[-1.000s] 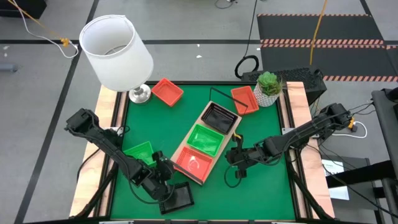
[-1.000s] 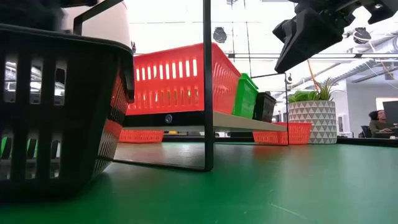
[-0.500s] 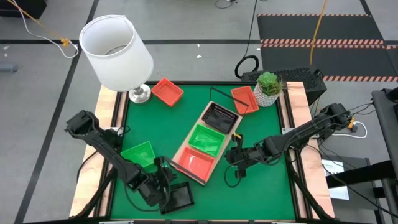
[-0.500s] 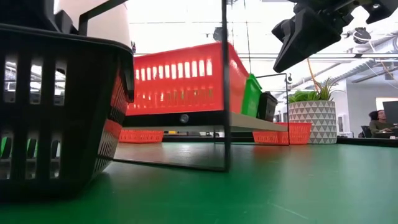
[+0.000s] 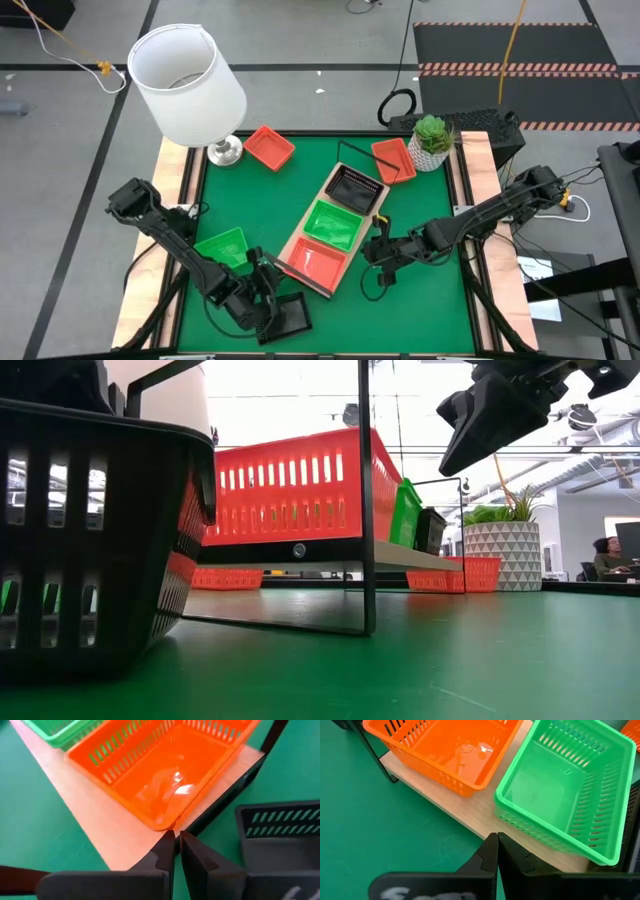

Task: Stack baskets on shelf by color
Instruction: Adjust the colored bins

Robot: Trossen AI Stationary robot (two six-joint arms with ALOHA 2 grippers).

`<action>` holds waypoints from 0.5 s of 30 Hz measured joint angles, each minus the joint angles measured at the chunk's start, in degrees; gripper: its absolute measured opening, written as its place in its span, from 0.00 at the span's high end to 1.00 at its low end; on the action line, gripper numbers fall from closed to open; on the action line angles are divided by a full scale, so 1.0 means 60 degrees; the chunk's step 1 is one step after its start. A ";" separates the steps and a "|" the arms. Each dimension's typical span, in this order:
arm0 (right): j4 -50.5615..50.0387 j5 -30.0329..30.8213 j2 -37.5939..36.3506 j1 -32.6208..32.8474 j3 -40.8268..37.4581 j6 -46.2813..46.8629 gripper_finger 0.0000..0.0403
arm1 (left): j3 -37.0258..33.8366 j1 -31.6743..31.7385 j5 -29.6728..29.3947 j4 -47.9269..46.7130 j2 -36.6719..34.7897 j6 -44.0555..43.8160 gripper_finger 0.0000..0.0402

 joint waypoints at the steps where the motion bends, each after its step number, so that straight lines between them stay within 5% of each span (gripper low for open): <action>1: 0.0000 -0.0003 0.0000 0.0000 0.0000 -0.0003 1.00 | -0.0001 0.0000 0.0000 0.0096 -0.0010 0.0058 0.92; 15: 0.0107 -0.0004 0.0000 0.0000 0.0000 -0.0008 1.00 | 0.0003 0.0482 -0.0158 0.0812 0.0082 0.0957 0.92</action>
